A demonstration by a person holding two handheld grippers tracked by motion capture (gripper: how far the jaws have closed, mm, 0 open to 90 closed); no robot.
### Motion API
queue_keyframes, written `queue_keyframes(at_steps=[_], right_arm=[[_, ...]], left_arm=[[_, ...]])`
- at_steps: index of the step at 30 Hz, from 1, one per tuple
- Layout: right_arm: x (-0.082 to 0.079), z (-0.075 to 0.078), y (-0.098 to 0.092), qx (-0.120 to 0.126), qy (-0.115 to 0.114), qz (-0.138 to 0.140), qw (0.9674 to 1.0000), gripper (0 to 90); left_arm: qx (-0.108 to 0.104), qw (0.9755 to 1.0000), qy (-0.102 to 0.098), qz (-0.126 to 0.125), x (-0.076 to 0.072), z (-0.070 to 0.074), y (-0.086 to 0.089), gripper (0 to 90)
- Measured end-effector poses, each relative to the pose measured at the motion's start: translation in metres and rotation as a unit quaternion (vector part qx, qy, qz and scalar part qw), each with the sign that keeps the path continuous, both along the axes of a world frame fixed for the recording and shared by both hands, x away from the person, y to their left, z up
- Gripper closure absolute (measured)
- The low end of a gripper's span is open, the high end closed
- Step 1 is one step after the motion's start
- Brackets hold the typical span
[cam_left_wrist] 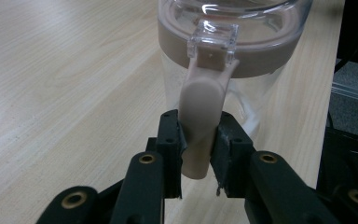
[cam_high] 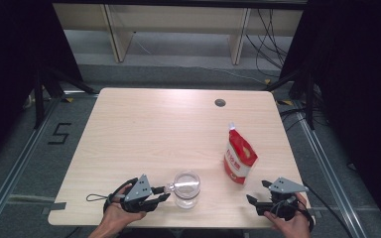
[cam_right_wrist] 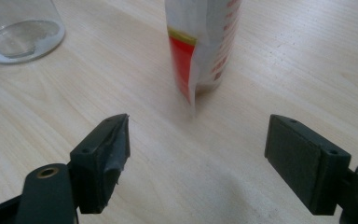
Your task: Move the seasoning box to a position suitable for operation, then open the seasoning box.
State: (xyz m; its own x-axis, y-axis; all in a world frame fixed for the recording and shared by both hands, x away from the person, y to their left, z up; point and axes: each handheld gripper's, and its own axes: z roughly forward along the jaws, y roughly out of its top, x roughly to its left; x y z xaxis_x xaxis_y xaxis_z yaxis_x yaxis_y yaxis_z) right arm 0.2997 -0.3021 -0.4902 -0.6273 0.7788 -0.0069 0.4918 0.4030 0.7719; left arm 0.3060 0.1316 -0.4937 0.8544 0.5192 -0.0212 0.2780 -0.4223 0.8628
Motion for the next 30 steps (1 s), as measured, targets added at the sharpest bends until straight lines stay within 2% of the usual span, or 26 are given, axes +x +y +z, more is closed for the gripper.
queue_keyframes(at_steps=[3,6,8,9,10,11,12,15,16,17,18,19,21,22,24,25,28,29,30], right_arm=[[0.001,-0.001,0.0,0.001,-0.003,0.006,1.0,23.1],[0.001,0.0,0.0,0.001,-0.007,0.006,1.0,23.1],[0.0,0.0,0.0,-0.004,-0.005,0.002,1.0,23.1],[-0.002,0.0,0.002,0.002,0.004,-0.005,1.0,23.1],[-0.002,0.0,0.001,0.002,0.0,-0.002,1.0,23.1],[-0.002,0.0,0.002,0.003,0.005,-0.006,1.0,23.1],[0.0,0.0,0.0,-0.007,-0.008,0.004,0.9999,23.1],[0.001,0.0,-0.001,-0.001,-0.002,0.006,1.0,23.1],[0.001,0.0,-0.001,-0.003,-0.004,0.004,1.0,23.1],[-0.001,0.0,0.001,0.006,0.009,-0.001,0.9999,23.2],[0.0,0.0,0.0,0.006,0.006,0.001,1.0,23.3],[0.0,0.001,-0.001,-0.005,-0.006,0.004,1.0,23.3],[0.0,0.001,0.0,-0.004,0.0,0.003,1.0,23.3],[0.0,0.001,0.0,-0.003,0.0,0.003,1.0,23.4],[0.001,0.001,-0.001,-0.005,-0.008,0.005,0.9999,23.8],[0.0,0.0,-0.001,-0.002,0.0,0.0,1.0,23.9],[0.0,0.0,-0.003,-0.008,-0.005,0.003,0.9999,24.4],[-0.001,0.0,-0.003,-0.005,-0.002,0.003,1.0,24.9],[-0.001,0.001,-0.002,-0.002,-0.002,0.003,1.0,25.1]], left_arm=[[-0.019,0.9997,0.012,0.005,0.001,-0.001,0.001,71.3],[-0.018,0.9992,0.021,0.029,0.001,0.0,0.003,48.9],[-0.024,0.9986,0.018,0.044,0.0,0.002,0.004,41.1],[-0.02,0.9987,0.015,0.045,-0.001,0.004,0.006,38.1],[-0.024,0.9984,0.013,0.049,-0.002,0.005,0.007,37.1],[-0.028,0.9983,0.02,0.046,-0.004,0.007,0.007,35.9],[-0.033,0.998,0.027,0.047,-0.005,0.008,0.007,34.3],[-0.043,0.9971,0.034,0.052,-0.01,0.013,0.006,27.9],[-0.042,0.9972,0.031,0.054,-0.011,0.015,0.007,27.1],[-0.044,0.997,0.027,0.058,-0.012,0.017,0.007,27.0],[-0.047,0.997,0.018,0.058,-0.012,0.02,0.008,26.9],[-0.046,0.9971,0.014,0.058,-0.012,0.022,0.009,26.8],[-0.06,0.9958,0.02,0.067,-0.013,0.025,0.009,26.7],[-0.058,0.9966,0.01,0.058,-0.012,0.028,0.01,26.9],[-0.073,0.9948,0.019,0.069,-0.013,0.031,0.011,28.6],[-0.087,0.9931,0.025,0.074,-0.013,0.032,0.011,29.8],[-0.094,0.9919,0.022,0.083,-0.013,0.037,0.015,34.2],[-0.102,0.9911,0.02,0.084,-0.014,0.039,0.017,35.8],[-0.1,0.9909,0.018,0.088,-0.014,0.04,0.018,37.2]])
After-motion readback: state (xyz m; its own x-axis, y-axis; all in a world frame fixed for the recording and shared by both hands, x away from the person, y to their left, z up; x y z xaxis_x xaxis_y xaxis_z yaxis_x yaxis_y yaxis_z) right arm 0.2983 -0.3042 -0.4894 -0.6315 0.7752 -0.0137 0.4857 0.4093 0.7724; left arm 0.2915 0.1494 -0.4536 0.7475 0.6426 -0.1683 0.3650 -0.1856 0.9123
